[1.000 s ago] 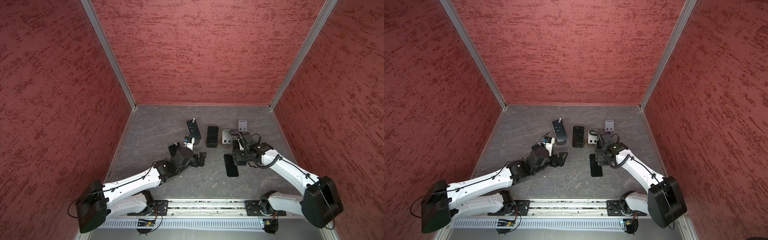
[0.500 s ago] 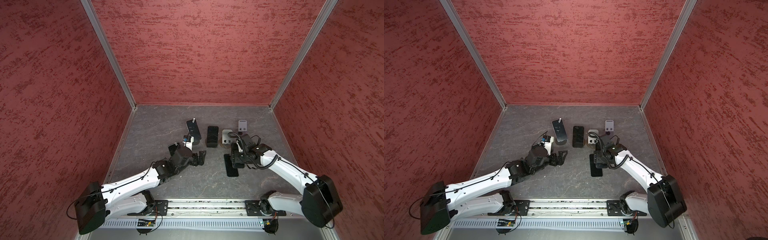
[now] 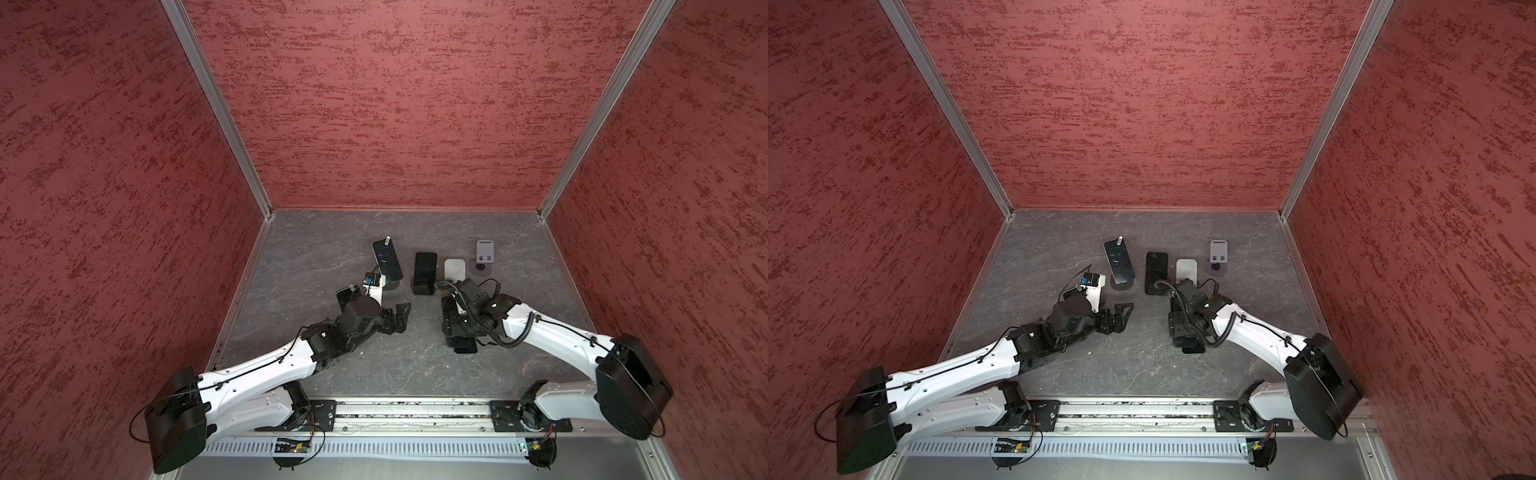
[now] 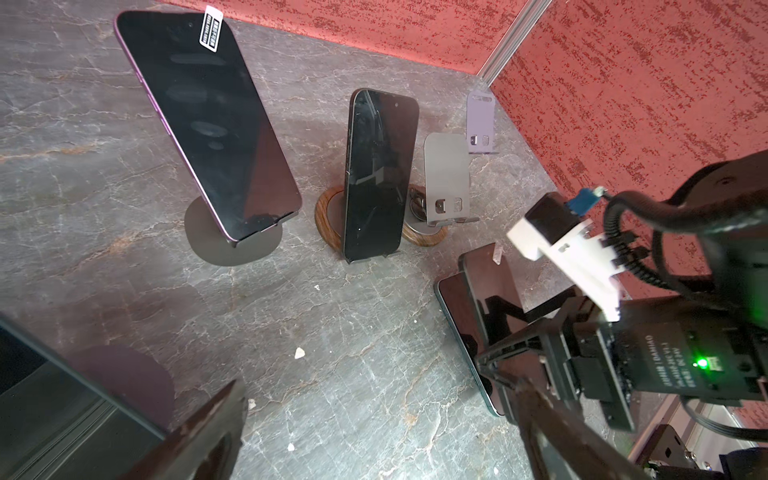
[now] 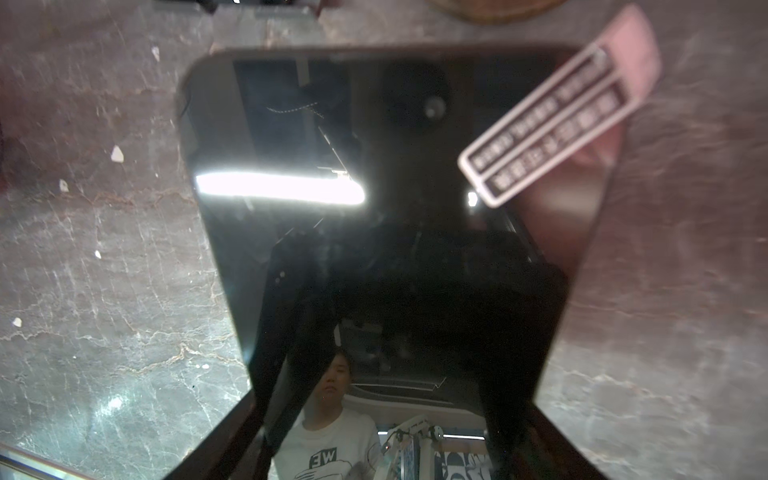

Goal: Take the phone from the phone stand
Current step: 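Lower the held phone flat beside the first phone on the table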

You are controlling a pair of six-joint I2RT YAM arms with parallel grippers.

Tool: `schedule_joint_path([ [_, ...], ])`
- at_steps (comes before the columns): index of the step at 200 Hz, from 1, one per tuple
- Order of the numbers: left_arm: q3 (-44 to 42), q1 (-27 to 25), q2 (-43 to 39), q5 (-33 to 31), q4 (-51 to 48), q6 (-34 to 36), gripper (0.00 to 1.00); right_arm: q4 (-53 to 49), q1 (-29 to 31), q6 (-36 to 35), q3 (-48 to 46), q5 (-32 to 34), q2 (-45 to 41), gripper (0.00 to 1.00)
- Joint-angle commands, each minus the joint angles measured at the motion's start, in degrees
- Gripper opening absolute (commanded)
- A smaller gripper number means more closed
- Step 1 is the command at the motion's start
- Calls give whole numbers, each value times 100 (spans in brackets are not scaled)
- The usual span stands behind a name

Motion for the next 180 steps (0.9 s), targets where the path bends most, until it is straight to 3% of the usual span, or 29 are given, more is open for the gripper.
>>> schedule_joint_path([
  [1, -131, 31, -197, -99, 82, 40, 100, 412, 248, 410, 302, 19, 173, 66],
  [74, -198, 43, -457, -401, -242, 57, 100, 791, 799, 1072, 427, 114, 960, 68],
  [180, -425, 52, -607, -537, -168, 85, 99, -150, 968, 1421, 736, 550, 1583, 71],
])
